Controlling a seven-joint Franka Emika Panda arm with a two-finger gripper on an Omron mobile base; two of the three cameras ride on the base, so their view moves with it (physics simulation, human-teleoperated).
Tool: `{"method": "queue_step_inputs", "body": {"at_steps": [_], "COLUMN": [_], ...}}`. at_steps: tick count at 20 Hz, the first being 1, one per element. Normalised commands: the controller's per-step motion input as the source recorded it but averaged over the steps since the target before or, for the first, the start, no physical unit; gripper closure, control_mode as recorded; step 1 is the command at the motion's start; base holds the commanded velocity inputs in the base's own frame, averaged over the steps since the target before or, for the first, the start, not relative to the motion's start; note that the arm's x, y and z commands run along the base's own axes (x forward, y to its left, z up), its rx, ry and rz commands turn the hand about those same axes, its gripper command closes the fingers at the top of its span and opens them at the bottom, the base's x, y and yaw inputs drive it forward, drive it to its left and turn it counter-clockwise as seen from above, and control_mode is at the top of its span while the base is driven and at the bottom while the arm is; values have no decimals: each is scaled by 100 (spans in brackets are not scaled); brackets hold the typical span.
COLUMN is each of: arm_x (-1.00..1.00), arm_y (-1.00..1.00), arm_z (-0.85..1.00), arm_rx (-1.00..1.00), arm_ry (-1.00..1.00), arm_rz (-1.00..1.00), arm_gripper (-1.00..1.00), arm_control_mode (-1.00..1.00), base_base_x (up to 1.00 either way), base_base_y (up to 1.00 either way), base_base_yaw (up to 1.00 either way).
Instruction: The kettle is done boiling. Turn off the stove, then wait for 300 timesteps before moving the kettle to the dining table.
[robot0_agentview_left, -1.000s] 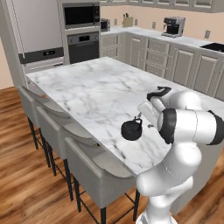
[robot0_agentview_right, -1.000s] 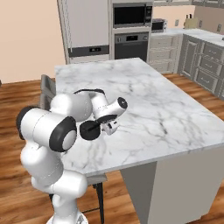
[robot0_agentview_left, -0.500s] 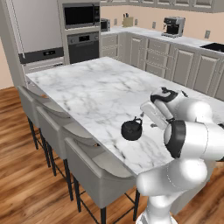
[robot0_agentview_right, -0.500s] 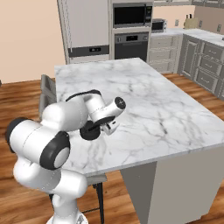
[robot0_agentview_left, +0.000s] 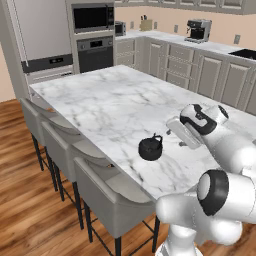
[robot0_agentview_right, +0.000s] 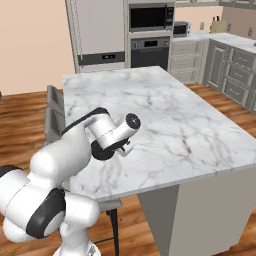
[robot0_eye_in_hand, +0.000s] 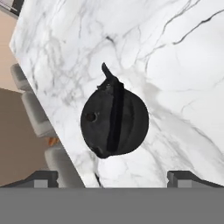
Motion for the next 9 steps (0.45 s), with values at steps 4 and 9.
{"method": "queue_step_inputs", "body": {"at_steps": [4,9], "arm_x": [-46,-41], "arm_y": [-3,-1], "arm_z": [42,40], "arm_rx": [-7,-6], "arm_ry": [-12,-9], "arm_rz": [0,0], "arm_gripper": [-100,-100], "arm_control_mode": [-100,-100], "base_base_x": [0,0], "base_base_y": [0,0], "base_base_yaw": [0,0]}}
